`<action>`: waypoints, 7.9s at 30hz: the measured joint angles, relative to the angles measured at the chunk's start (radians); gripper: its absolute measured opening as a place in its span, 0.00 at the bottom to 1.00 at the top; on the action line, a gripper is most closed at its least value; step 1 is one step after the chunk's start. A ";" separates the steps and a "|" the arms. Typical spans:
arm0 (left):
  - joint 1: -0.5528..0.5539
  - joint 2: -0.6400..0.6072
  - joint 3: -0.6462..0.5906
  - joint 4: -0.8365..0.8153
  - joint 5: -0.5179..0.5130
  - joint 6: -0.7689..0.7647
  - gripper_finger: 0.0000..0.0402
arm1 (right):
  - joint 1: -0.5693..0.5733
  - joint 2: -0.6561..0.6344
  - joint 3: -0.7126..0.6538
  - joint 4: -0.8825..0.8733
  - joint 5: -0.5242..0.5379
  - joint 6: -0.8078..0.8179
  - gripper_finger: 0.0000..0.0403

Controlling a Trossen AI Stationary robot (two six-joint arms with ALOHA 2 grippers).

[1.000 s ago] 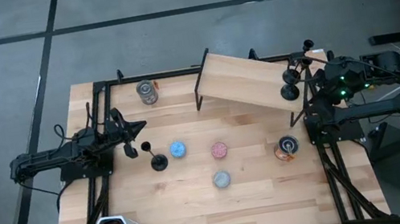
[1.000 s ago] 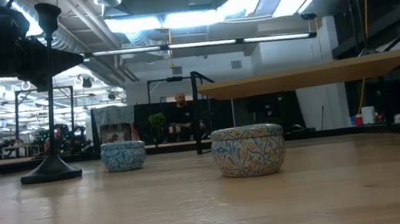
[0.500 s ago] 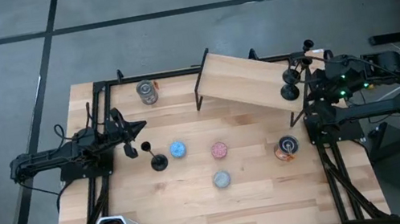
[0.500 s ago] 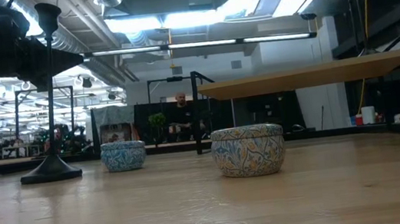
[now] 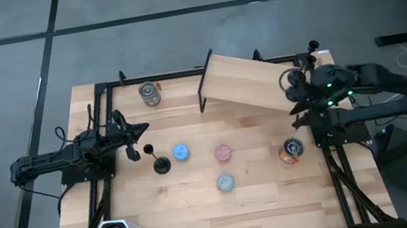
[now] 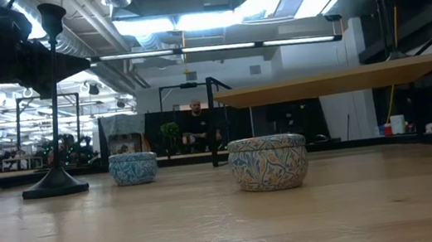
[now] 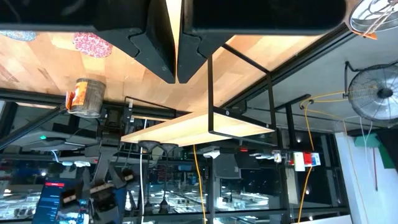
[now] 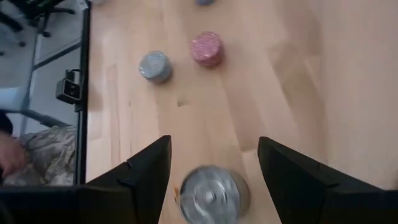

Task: Pick & Place candle stick holders
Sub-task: Align the black candle holder with the other black candle holder on the shelf

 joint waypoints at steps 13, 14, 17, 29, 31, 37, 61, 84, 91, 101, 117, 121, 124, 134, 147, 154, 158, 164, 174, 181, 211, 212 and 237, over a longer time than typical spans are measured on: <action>0.000 0.000 0.000 0.000 0.000 0.000 0.02 | 0.283 0.042 -0.277 0.695 -0.043 -0.118 0.60; 0.000 0.000 0.000 0.000 0.000 0.000 0.02 | 0.308 0.046 -0.277 0.697 0.000 -0.136 0.60; 0.000 0.000 0.000 0.000 0.000 0.000 0.02 | 0.379 0.055 -0.278 0.695 0.140 -0.171 0.60; 0.000 0.000 0.000 0.000 0.000 0.000 0.03 | 0.620 0.063 -0.242 0.627 0.377 -0.222 0.60; 0.000 0.000 0.000 0.000 0.000 0.000 0.03 | 0.661 0.063 -0.228 0.606 0.377 -0.222 0.60; 0.000 0.000 0.000 0.000 0.000 0.000 0.03 | 0.764 0.062 -0.199 0.596 0.380 -0.222 0.60; 0.000 0.000 0.000 0.000 0.069 -0.067 0.04 | 0.899 0.062 -0.191 0.583 0.493 -0.161 0.60; 0.000 0.000 0.000 0.168 0.077 -0.275 0.05 | 0.897 0.063 -0.191 0.577 0.563 -0.169 0.60; 0.000 0.000 0.002 0.165 0.199 -0.287 0.08 | 0.897 0.063 -0.191 0.577 0.563 -0.169 0.60; 0.000 0.000 0.008 0.094 0.340 -0.302 0.27 | 0.896 0.063 -0.191 0.577 0.563 -0.169 0.60; -0.022 0.013 0.010 -0.035 0.420 -0.296 0.34 | 0.896 0.114 -0.191 0.577 0.560 -0.196 0.60; -0.022 0.013 0.010 -0.022 0.390 -0.268 0.34 | 0.896 0.117 -0.191 0.577 0.560 -0.196 0.60; -0.022 0.013 0.010 -0.025 0.364 -0.198 0.33 | 0.896 0.117 -0.191 0.577 0.560 -0.196 0.60; -0.022 0.013 0.010 -0.047 0.349 -0.156 0.23 | 0.896 0.117 -0.191 0.564 0.560 -0.196 0.60; -0.022 0.014 0.127 -0.159 0.259 -0.137 0.01 | 0.896 0.117 -0.191 0.551 0.563 -0.196 0.60; -0.022 0.050 0.319 -0.570 0.292 -0.181 0.00 | 0.896 0.117 -0.191 0.554 0.605 -0.196 0.60; -0.025 0.095 0.318 -0.546 0.372 -0.190 0.00 | 0.896 0.117 -0.191 0.548 0.605 -0.196 0.60; -0.062 0.247 0.301 -0.530 0.423 -0.125 0.00 | 0.896 0.117 -0.191 0.546 0.608 -0.196 0.60; -0.093 0.404 0.301 -0.445 0.417 -0.191 0.03 | 0.896 0.118 -0.191 0.546 0.608 -0.196 0.60; -0.093 0.420 0.301 -0.429 0.414 -0.210 0.06 | 0.896 0.118 -0.191 0.538 0.607 -0.196 0.60; -0.093 0.408 0.301 -0.490 0.419 -0.296 0.15 | 0.897 0.118 -0.191 0.520 0.604 -0.196 0.60; -0.093 0.408 0.301 -0.498 0.435 -0.322 0.15 | 0.897 0.118 -0.191 0.520 0.604 -0.196 0.60; -0.093 0.413 0.301 -0.340 0.399 -0.318 0.19 | 0.897 0.118 -0.191 0.521 0.607 -0.196 0.60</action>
